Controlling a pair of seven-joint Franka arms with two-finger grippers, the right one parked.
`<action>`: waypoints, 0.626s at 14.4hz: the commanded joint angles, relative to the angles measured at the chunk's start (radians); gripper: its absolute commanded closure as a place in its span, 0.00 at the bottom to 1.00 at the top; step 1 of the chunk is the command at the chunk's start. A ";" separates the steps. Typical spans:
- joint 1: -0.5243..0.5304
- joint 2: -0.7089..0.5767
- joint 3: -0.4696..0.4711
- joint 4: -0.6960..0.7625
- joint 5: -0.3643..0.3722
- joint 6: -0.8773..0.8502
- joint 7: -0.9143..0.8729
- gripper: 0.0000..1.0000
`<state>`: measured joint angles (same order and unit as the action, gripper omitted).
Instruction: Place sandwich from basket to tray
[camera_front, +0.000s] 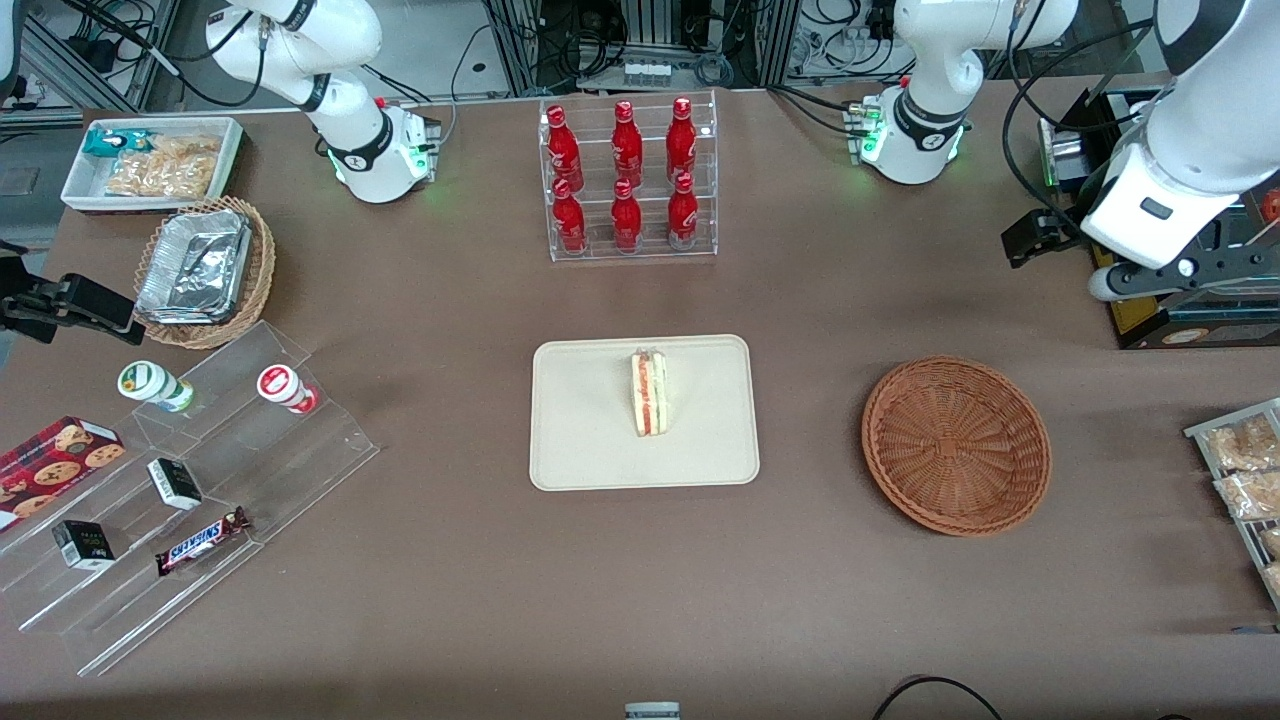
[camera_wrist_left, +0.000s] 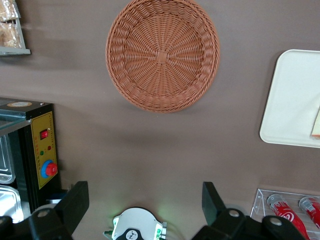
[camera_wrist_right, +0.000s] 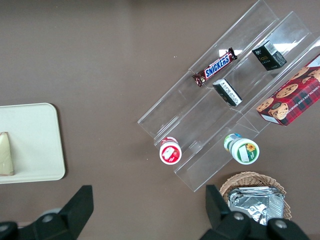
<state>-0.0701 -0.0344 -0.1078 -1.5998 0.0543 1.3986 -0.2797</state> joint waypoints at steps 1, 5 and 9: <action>0.006 -0.012 0.008 0.004 -0.004 -0.021 0.027 0.00; 0.006 -0.009 0.010 0.008 -0.002 -0.053 0.057 0.00; 0.082 -0.012 -0.034 0.006 -0.011 -0.055 0.057 0.00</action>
<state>-0.0476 -0.0359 -0.1022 -1.5999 0.0541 1.3654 -0.2410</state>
